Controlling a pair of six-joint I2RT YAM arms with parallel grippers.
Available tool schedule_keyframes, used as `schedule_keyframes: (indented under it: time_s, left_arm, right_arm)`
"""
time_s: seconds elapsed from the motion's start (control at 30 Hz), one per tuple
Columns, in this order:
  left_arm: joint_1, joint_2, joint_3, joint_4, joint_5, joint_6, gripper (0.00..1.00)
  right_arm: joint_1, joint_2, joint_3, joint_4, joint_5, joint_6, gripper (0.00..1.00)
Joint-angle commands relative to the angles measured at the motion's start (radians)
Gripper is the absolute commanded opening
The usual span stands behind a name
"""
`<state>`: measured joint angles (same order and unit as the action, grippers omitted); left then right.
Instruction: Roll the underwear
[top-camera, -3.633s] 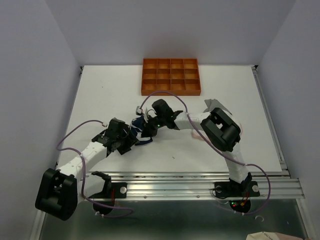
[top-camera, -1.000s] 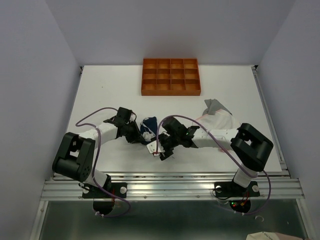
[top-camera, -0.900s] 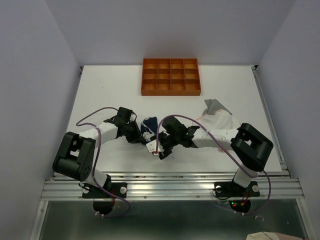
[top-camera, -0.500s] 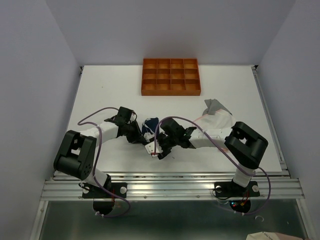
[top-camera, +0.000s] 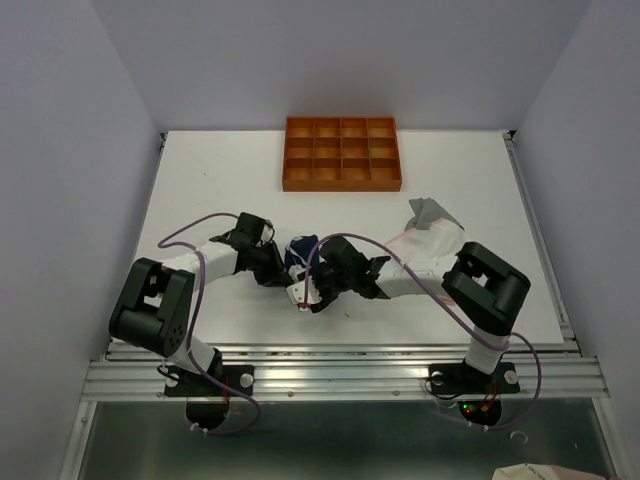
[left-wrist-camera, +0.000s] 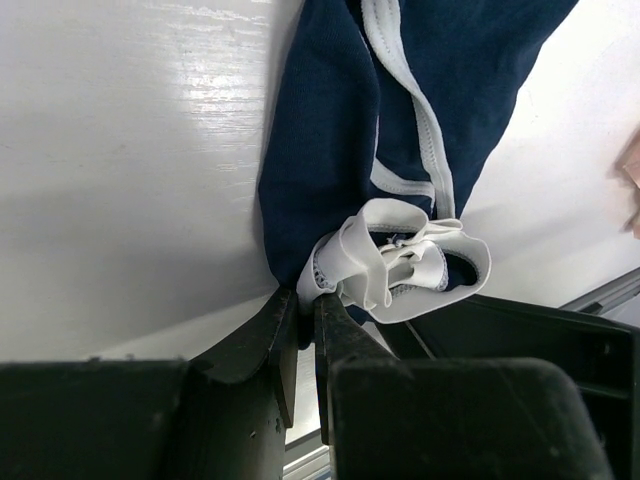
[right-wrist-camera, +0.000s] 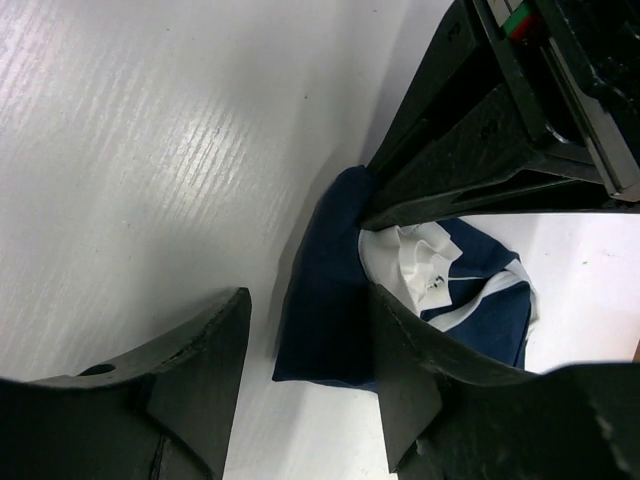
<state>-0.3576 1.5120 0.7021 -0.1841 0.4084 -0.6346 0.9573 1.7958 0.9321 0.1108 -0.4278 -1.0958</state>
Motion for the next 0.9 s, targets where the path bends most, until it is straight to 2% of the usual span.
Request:
schedule_keyframes:
  time_s: [0.0, 0.13, 0.23, 0.43, 0.47, 0.5, 0.6, 0.67, 0.73, 0.77, 0.87]
  left_arm:
    - [0.002, 0.014, 0.02, -0.054, -0.016, 0.059, 0.0]
    - [0.002, 0.027, 0.039, -0.067, -0.02, 0.084, 0.0]
    - [0.003, 0.039, 0.042, -0.072, -0.02, 0.093, 0.0]
    - [0.006, 0.051, 0.036, -0.038, 0.033, 0.092, 0.0]
    - [0.009, 0.048, 0.03, -0.035, 0.033, 0.09, 0.0]
    - [0.008, 0.039, 0.027, -0.032, 0.035, 0.084, 0.0]
    - [0.009, 0.027, 0.02, -0.026, 0.04, 0.075, 0.0]
    - [0.009, 0.01, 0.02, -0.025, 0.037, 0.056, 0.0]
    - [0.012, -0.021, 0.022, -0.025, 0.018, 0.036, 0.09]
    - [0.012, -0.045, 0.022, -0.031, 0.009, 0.024, 0.21]
    - [0.016, -0.082, 0.027, -0.04, -0.039, 0.006, 0.27]
  right_arm:
    - [0.008, 0.016, -0.018, 0.07, 0.047, -0.018, 0.55]
    - [0.008, 0.019, -0.026, 0.069, 0.046, -0.026, 0.52]
    - [0.008, 0.019, -0.03, 0.07, 0.05, -0.024, 0.45]
    - [0.008, 0.02, -0.024, 0.07, 0.031, 0.063, 0.22]
    - [-0.003, 0.019, -0.021, 0.07, 0.021, 0.083, 0.14]
    - [-0.014, 0.017, -0.013, 0.07, 0.017, 0.126, 0.1]
    - [-0.032, 0.013, 0.001, 0.069, -0.014, 0.203, 0.01]
    - [-0.032, 0.013, 0.03, 0.023, -0.048, 0.273, 0.01]
    - [-0.042, 0.011, 0.068, -0.023, -0.104, 0.327, 0.01]
    - [-0.054, 0.007, 0.076, -0.064, -0.126, 0.371, 0.01]
    - [-0.086, 0.01, 0.114, -0.108, -0.221, 0.442, 0.01]
